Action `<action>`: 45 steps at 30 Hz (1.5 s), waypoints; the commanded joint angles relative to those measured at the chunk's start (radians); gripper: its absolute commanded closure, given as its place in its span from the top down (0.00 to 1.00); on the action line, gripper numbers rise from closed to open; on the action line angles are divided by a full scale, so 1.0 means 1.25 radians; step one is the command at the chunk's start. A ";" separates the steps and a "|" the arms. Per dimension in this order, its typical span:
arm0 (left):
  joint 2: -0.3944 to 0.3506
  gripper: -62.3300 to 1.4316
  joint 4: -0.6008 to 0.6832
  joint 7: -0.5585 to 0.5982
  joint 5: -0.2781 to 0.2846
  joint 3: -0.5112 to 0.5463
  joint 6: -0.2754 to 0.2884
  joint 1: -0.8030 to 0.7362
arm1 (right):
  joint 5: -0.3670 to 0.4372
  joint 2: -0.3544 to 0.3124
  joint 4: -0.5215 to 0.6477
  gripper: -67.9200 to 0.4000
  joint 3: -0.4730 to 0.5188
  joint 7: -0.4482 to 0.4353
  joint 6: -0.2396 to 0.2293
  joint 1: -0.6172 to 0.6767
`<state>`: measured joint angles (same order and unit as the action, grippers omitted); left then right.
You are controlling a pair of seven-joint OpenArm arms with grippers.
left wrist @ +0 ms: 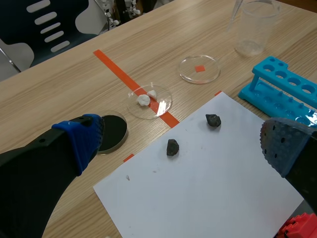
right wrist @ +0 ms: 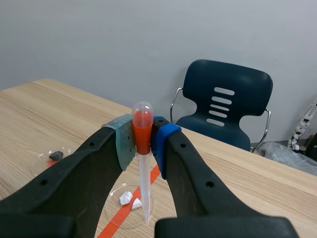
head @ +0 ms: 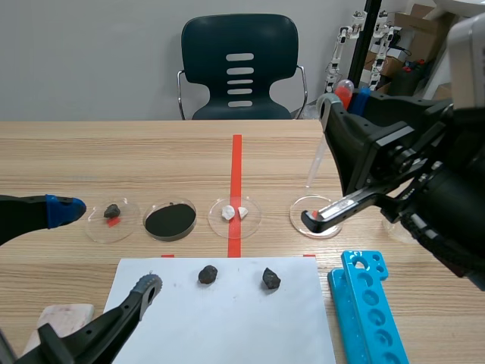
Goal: Squeeze the dropper onto the mineral
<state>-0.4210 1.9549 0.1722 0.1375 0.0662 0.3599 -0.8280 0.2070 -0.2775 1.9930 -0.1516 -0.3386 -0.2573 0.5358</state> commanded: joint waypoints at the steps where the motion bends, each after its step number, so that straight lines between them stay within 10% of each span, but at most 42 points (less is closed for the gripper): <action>1: 0.002 1.00 0.008 0.012 0.005 0.003 -0.002 0.000 | 0.005 -0.006 0.011 0.13 0.007 -0.015 0.003 -0.001; 45: 0.002 1.00 0.008 0.015 0.005 0.003 -0.002 0.000 | 0.009 0.005 -0.119 0.12 0.004 0.038 0.020 -0.172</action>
<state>-0.4210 1.9549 0.1730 0.1379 0.0662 0.3599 -0.8280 0.2077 -0.2718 1.8378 -0.1516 -0.2783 -0.2390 0.3424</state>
